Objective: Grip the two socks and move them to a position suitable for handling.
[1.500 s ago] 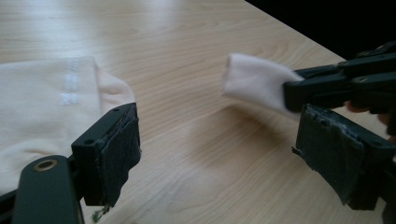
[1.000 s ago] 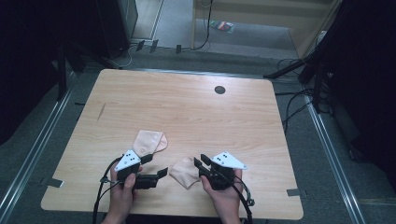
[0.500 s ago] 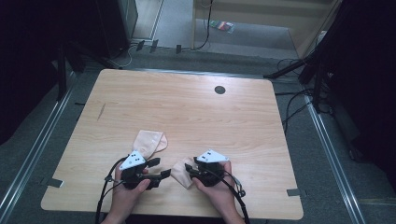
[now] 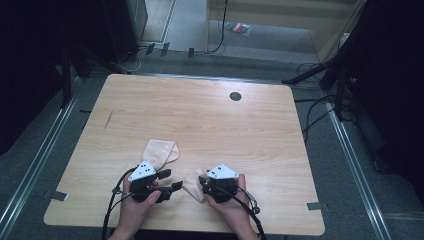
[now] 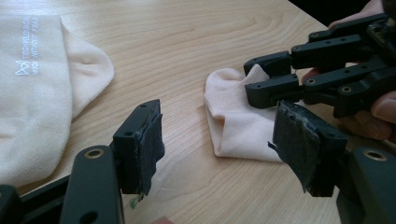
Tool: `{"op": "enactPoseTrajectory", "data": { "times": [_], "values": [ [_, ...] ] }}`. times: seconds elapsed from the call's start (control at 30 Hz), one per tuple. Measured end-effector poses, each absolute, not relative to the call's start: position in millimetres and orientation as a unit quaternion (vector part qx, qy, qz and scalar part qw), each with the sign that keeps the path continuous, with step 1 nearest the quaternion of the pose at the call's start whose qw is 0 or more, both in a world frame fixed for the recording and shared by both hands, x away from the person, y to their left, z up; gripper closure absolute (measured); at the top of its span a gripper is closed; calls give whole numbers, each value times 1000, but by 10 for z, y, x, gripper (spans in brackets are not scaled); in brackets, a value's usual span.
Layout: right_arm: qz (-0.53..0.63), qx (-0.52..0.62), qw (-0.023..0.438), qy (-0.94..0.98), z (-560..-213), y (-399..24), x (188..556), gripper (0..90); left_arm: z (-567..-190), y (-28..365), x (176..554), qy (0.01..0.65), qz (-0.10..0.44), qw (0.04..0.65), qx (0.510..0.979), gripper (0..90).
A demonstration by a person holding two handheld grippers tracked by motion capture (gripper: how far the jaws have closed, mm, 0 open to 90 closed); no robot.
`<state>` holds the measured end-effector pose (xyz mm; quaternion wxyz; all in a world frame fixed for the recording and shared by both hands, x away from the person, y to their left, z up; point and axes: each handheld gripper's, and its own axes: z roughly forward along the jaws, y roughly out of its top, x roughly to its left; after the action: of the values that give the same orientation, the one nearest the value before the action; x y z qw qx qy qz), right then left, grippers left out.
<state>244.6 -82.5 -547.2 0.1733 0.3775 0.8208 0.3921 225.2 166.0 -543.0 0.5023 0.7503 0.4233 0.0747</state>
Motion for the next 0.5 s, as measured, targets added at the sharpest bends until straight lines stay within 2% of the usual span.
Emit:
{"op": "enactPoseTrajectory", "data": {
  "times": [0.03, 0.2, 0.4, 0.5],
  "values": [
    [392, 366, 187, 823, -5467, -807, 2416, 787, -5431, 1661, 2253, 424, 74, 502, 750, 335],
    [417, 365, 188, 811, -5394, -824, 2386, 861, -5439, 1652, 2254, 424, 70, 502, 751, 333],
    [451, 385, 168, 788, -5218, -884, 2393, 875, -5446, 1595, 2240, 414, 56, 505, 755, 315],
    [467, 395, 154, 776, -5100, -882, 2400, 876, -5453, 1477, 2197, 407, 53, 501, 762, 255]
  ]
}}
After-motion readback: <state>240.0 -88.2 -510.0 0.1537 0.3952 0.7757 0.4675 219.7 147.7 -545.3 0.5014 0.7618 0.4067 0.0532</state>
